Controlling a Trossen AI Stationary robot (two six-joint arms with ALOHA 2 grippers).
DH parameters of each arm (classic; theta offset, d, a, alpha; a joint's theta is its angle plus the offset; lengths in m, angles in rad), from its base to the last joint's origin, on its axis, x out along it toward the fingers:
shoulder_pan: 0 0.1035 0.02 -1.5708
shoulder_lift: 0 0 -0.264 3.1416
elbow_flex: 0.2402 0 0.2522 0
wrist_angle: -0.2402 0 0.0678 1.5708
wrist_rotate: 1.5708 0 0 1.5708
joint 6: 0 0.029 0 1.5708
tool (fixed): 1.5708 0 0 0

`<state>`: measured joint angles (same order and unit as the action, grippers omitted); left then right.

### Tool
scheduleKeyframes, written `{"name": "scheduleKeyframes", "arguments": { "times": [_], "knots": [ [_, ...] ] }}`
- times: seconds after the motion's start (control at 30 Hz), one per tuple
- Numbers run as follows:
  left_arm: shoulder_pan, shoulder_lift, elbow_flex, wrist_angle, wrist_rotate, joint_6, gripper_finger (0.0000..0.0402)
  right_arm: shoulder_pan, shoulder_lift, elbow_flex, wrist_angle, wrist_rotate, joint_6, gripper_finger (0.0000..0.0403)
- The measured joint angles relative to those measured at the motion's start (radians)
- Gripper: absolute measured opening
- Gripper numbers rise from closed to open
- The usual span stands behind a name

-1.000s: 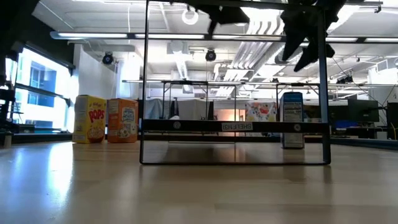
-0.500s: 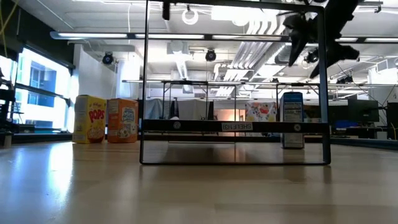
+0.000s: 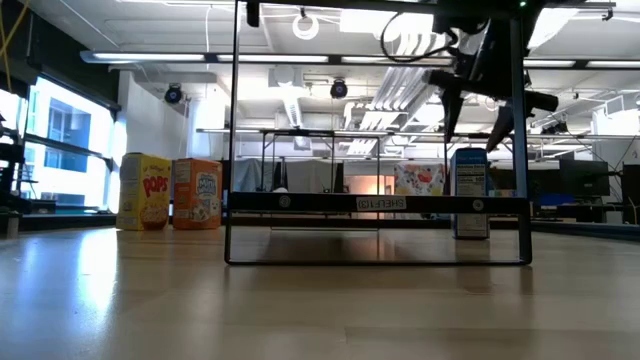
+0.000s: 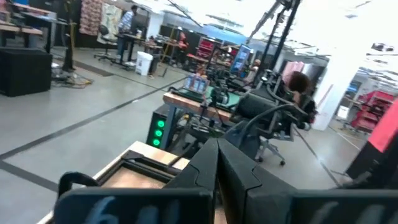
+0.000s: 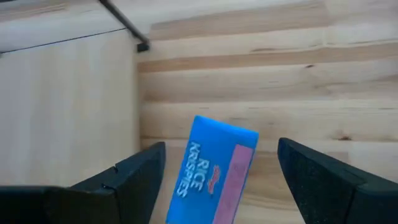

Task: Stack cereal on shelf
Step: Put the top blue cereal box on the shelf

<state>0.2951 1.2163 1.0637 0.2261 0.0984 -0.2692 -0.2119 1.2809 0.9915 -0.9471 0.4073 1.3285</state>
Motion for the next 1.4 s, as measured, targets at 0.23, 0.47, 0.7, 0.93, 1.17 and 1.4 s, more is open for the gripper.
{"name": "scheduleKeyframes", "arguments": {
  "times": [0.23, 0.47, 0.7, 0.93, 1.17, 1.4],
  "knots": [
    [0.000, 0.000, 0.000, -0.031, 0.049, -0.015, 0.0000, 0.002, 0.094, 0.044, -0.023, 0.021, 0.052, 0.0303],
    [0.000, 0.000, 0.000, -0.047, 0.049, -0.007, 0.0000, 0.012, 0.163, 0.044, -0.019, 0.003, 0.089, 0.0303],
    [0.000, 0.000, 0.000, -0.048, 0.049, -0.001, 0.0000, 0.012, 0.213, 0.044, -0.016, -0.018, 0.104, 0.0303],
    [0.001, 0.000, 0.000, -0.049, 0.041, 0.002, 0.0000, 0.009, 0.219, 0.044, -0.021, -0.034, 0.088, 0.0277],
    [0.012, 0.000, 0.000, -0.049, 0.041, -0.007, 0.0000, 0.002, 0.219, 0.041, -0.030, -0.043, 0.084, 0.0199],
    [0.015, -0.014, 0.001, -0.043, 0.041, -0.015, 0.0000, 0.002, 0.189, 0.093, -0.031, -0.055, -0.038, 0.0158]
  ]
}}
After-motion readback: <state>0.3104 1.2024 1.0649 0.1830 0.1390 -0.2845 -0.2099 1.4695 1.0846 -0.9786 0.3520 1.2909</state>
